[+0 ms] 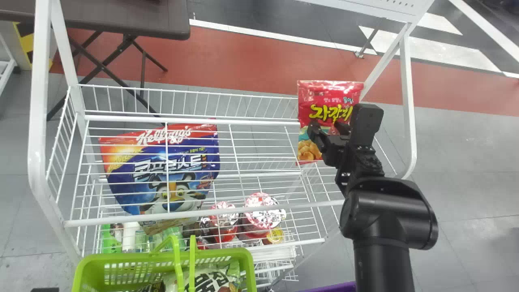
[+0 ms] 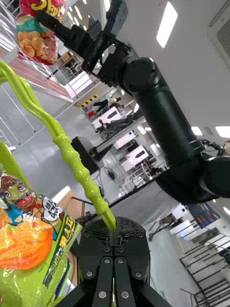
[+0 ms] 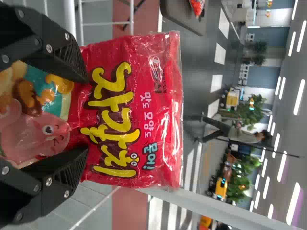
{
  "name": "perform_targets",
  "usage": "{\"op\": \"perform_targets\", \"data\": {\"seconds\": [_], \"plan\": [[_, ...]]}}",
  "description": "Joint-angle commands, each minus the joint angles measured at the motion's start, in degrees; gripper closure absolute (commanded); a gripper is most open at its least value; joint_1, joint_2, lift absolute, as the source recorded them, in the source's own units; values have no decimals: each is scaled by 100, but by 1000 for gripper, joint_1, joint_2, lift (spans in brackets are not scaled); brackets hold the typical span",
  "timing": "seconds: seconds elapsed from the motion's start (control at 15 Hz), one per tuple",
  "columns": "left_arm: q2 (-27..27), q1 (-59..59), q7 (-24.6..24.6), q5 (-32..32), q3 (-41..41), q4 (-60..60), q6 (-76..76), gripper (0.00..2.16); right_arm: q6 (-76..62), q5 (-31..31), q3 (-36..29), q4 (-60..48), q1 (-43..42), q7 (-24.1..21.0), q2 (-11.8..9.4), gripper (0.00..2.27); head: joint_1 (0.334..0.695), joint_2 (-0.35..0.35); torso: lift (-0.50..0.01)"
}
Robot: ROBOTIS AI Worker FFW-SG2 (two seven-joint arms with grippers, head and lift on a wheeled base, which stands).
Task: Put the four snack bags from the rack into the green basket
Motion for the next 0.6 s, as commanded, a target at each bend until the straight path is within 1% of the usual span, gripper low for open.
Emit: {"op": "perform_targets", "data": {"seconds": [0.0, 0.13, 0.33, 0.53], "plan": [[-2, -42, 19, -22, -33, 16, 19, 2027, -156, -130, -79, -117, 121, 17, 8, 2138, 695, -350, -7], [-2, -60, 28, -22, -42, 25, 37, 2027, -226, -429, -149, -451, 341, 17, 8, 2159, 695, -350, -7], [-28, -95, 54, -40, -42, 43, 19, 2027, -279, -877, -149, -1224, 851, 34, 8, 2159, 695, -350, -7], [-37, -112, 90, -75, -42, 69, 37, 2027, 108, -1343, -96, -2419, 1580, 122, 34, 2159, 695, -350, -7]]}}
